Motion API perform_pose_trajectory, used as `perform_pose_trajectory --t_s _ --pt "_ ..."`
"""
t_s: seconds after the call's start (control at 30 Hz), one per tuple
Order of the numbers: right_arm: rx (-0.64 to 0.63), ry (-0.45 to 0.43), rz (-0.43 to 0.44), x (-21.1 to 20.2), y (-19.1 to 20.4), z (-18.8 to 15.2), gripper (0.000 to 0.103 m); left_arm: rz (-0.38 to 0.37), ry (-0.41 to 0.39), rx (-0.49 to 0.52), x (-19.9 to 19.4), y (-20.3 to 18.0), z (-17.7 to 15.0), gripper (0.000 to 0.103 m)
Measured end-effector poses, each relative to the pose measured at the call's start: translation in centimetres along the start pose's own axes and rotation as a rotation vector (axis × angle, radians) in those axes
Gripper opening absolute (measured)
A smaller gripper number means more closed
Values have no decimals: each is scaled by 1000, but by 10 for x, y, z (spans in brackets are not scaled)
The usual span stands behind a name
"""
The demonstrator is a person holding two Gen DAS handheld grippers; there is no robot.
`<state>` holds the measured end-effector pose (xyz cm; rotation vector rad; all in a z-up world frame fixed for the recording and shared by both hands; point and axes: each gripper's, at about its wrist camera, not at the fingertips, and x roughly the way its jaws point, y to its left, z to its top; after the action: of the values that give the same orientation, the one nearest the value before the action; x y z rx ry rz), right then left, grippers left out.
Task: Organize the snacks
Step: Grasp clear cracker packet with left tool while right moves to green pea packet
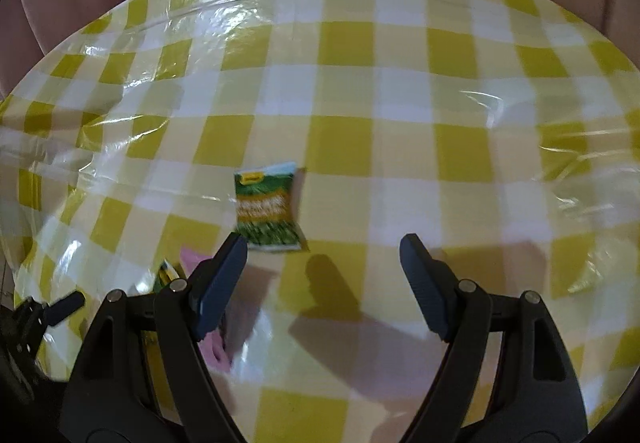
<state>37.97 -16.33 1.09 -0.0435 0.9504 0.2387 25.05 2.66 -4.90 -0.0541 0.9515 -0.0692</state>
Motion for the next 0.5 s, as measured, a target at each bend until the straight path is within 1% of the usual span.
perform_pose_trajectory --t_s 0.03,0.07,0.1,0.2,0.37,0.5 --pt "-6 6 3 4 3 2 81 -14 -5 3 0 0 0 71" --pt "-17 13 7 10 8 6 81 -26 -8 5 -1 -1 0 67" --pt "-27 19 6 15 12 8 81 -39 -6 6 0 -1 0 58" --pt "-46 42 0 29 20 12 81 -54 7 -4 3 0 -1 50" --pt "-73 55 -17 44 27 16 81 -70 16 -2 5 -1 -3 46" --pt "-53 84 -16 56 22 17 79 -75 20 6 4 -3 -5 41"
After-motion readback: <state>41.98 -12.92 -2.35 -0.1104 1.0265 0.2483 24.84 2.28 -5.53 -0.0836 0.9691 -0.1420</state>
